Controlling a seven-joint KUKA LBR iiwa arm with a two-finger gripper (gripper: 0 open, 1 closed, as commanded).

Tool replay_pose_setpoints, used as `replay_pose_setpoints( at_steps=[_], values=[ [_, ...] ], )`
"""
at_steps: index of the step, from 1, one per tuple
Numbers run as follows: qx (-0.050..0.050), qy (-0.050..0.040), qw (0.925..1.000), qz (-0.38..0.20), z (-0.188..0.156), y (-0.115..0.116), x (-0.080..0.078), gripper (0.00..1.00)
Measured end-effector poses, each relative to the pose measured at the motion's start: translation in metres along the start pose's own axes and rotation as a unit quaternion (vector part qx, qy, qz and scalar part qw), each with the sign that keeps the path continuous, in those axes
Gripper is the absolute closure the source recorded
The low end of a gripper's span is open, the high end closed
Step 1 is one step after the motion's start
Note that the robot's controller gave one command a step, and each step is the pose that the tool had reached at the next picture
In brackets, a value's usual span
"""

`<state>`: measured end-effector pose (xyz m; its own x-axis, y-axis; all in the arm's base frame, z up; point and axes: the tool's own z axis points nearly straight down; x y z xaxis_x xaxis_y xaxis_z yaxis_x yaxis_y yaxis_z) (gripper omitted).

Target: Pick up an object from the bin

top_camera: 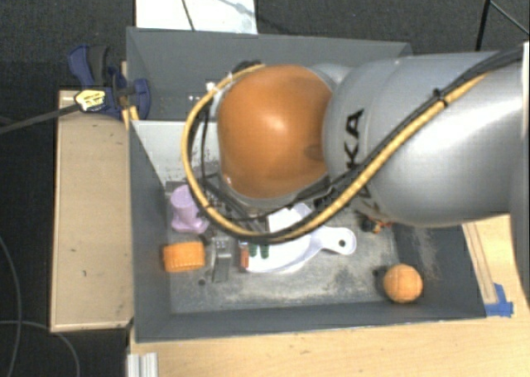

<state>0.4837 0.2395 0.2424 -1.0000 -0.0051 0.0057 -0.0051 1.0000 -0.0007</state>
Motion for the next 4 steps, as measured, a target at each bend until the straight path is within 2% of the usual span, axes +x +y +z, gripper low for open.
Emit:
replay_pose_setpoints(
  at_steps=[1, 2, 3, 4],
  values=[
    [-0.001, -0.0040, 1.0000, 0.003, -0.005, -0.002, -0.002, 0.00],
    [-0.002, -0.0081, 0.9982, -0.060, 0.020, -0.006, -0.006, 0.00],
    [0.000, -0.0030, 0.9901, -0.140, 0.079, -0.042, 0.003, 0.00],
    [0.000, -0.0047, 0.9767, -0.215, 0.088, -0.016, -0.017, 0.00]
  ],
)
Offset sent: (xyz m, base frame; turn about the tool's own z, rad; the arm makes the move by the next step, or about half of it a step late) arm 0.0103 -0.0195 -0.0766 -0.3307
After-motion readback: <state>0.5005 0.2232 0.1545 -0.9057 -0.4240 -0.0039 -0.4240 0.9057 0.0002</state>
